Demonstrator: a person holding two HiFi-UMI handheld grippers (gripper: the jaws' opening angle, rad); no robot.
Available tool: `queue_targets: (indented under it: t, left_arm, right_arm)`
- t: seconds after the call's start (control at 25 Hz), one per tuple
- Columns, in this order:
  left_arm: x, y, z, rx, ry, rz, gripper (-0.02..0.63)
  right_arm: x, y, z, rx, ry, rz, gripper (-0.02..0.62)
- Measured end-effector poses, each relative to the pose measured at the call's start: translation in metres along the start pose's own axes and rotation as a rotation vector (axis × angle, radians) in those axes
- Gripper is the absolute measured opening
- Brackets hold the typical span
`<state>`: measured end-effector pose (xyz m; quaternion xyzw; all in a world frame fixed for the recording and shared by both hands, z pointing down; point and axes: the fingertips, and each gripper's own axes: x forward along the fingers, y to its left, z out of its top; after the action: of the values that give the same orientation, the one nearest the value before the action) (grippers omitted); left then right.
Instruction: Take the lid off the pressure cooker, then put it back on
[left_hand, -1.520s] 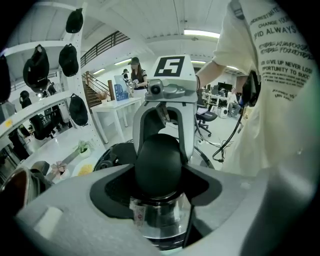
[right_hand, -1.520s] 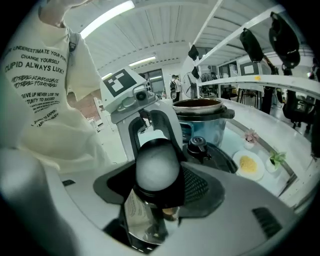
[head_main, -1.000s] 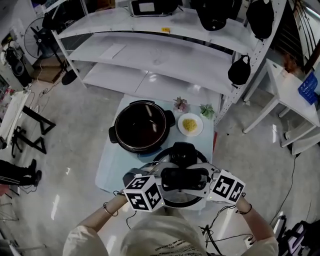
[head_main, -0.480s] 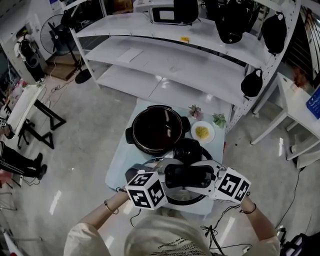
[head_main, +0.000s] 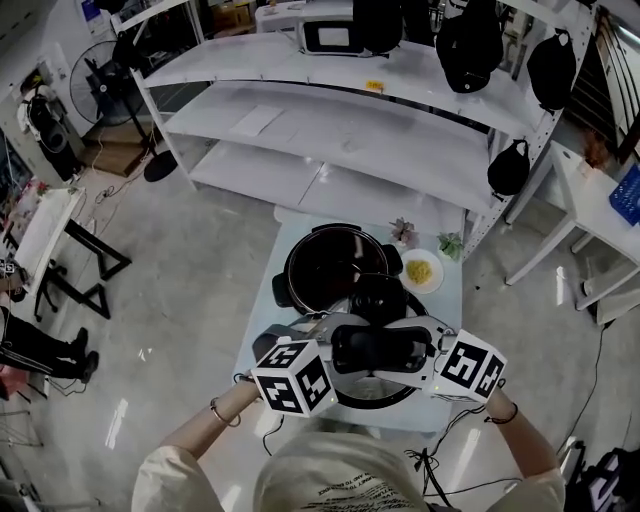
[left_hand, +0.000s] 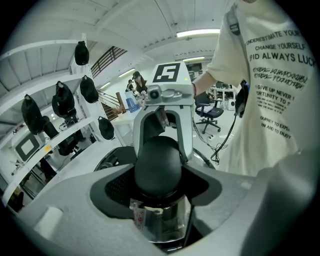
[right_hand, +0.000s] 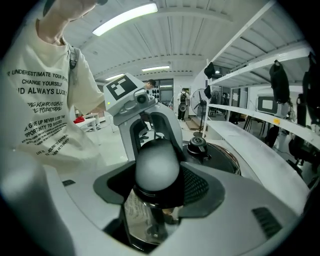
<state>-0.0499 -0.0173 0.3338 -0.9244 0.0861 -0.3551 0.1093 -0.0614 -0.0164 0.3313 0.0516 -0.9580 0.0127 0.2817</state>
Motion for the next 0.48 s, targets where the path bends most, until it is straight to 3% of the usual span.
queue_targets:
  t: [0.48]
  left_arm:
    - [-0.049, 0.045, -0.047, 0.063, -0.049, -0.046, 0.290]
  right_arm:
    - [0.059, -0.031, 0.049, 0.035, 0.012, -0.080, 0.275]
